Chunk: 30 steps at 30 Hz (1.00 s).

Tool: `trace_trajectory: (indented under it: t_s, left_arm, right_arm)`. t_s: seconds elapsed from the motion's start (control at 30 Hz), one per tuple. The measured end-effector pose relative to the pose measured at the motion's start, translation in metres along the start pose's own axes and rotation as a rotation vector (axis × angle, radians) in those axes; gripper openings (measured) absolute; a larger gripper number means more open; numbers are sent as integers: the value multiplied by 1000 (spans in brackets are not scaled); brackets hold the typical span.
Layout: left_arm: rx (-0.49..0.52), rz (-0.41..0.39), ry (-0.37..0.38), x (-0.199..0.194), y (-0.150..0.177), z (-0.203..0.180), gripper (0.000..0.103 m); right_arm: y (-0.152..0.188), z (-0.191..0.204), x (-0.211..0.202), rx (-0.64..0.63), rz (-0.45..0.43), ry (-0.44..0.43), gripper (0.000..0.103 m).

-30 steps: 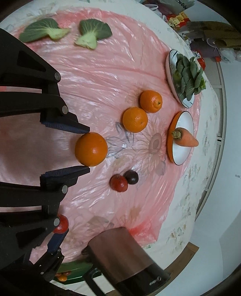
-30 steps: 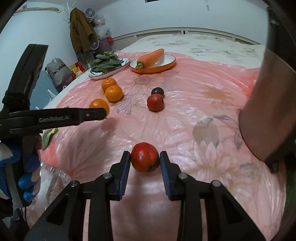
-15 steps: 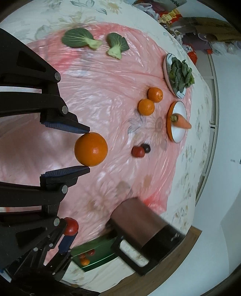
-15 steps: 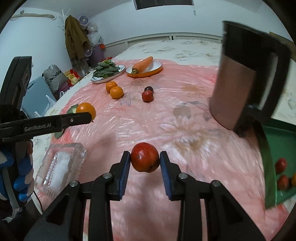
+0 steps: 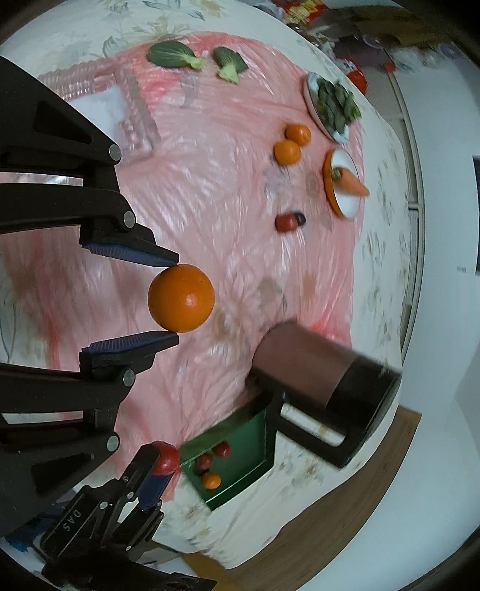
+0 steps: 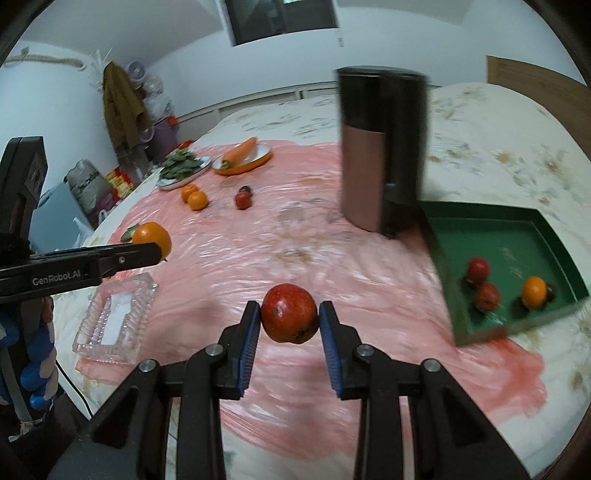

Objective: Organize fruits
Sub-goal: 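Carry the red apple and orange over the green tray with both grippers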

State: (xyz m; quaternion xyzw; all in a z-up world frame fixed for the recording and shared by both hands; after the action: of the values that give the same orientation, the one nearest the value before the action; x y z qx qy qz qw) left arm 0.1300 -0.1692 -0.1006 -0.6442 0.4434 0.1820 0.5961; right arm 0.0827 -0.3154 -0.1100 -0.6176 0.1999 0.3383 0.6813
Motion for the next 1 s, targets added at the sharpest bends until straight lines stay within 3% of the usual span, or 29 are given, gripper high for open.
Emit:
trace_trajectory:
  t_s: [0.5, 1.0]
  left_arm:
    - [131, 31, 74, 24, -13, -106, 31]
    - [236, 71, 138, 83, -36, -189, 31]
  right_arm:
    - [9, -115, -42, 148, -65, 114, 29]
    - [-9, -228, -56, 244, -119, 233, 29]
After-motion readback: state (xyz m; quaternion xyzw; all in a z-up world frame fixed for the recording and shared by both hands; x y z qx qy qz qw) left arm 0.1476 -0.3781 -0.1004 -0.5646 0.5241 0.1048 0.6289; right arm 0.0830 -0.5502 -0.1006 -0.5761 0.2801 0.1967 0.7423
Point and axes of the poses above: each gripper's, at about its wrist camera, not at the fingertips, and x roughly the way its jaws point, z to its left, y to its underside, the point moved 9 cm from there along x, roughly the way its jaws point
